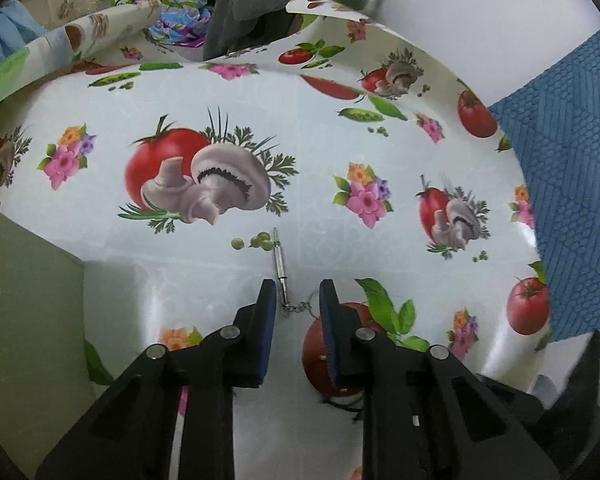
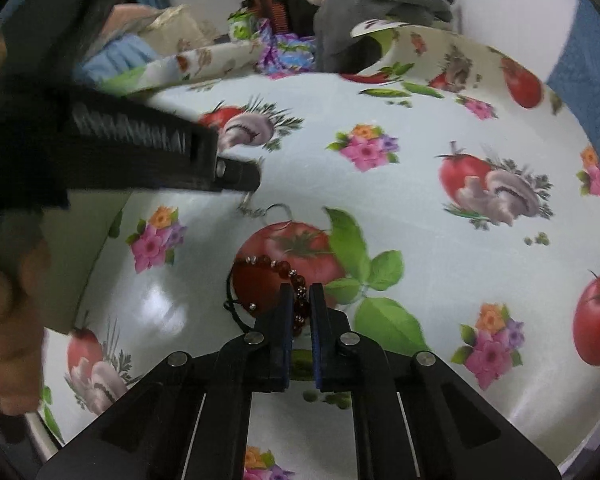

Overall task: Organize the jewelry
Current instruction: 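Grasp the silver pin with the left tool while the right tool grasps the red-bead bracelet, then carry the pin with the left tool while the right tool carries the bracelet to the box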

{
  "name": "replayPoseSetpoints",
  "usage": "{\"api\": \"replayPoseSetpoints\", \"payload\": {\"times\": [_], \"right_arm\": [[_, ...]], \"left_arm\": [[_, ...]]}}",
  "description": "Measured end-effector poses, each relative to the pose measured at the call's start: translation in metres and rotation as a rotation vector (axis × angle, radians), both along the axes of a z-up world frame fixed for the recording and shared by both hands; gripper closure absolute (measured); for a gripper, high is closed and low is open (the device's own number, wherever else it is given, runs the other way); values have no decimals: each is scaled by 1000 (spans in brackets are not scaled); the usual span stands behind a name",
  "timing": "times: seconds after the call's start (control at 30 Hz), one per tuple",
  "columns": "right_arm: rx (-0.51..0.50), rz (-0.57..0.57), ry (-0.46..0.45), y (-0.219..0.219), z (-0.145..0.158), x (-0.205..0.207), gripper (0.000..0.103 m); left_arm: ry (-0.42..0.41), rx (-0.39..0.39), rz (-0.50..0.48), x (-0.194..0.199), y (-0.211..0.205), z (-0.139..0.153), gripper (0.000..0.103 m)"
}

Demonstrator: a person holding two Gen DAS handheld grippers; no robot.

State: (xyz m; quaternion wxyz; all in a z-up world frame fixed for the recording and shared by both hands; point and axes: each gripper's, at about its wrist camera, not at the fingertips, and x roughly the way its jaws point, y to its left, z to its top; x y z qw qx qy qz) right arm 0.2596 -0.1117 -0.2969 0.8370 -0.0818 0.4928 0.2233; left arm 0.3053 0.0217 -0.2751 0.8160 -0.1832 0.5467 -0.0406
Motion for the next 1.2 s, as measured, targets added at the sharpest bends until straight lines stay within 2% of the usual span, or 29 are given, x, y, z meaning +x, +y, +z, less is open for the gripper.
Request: {"api": "replayPoseSetpoints", "payload": {"times": [0.13, 0.4, 0.53, 0.63, 0.77, 1.0, 1.2], "right_arm": [[-6, -55, 2, -13, 6, 3, 97], [2, -125, 12, -30, 12, 7, 97], [3, -150, 11, -36, 14, 8, 97], [5, -160, 13, -39, 15, 9, 97], [11, -168, 11, -42, 18, 9, 97], [34, -170, -9, -41, 40, 5, 97], [64, -165, -58, -38, 79, 2, 97]], "left_arm": [[10, 21, -1, 4, -2, -8, 82], [-24, 54, -1, 10, -7, -8, 83], [-38, 109, -6, 10, -16, -9, 99], [-49, 151, 5, 9, -22, -9, 100], [-51, 129, 10, 4, -22, -6, 100], [-96, 78, 10, -16, -18, 33, 100], [-147, 52, 3, -38, -10, 79, 100]]}}
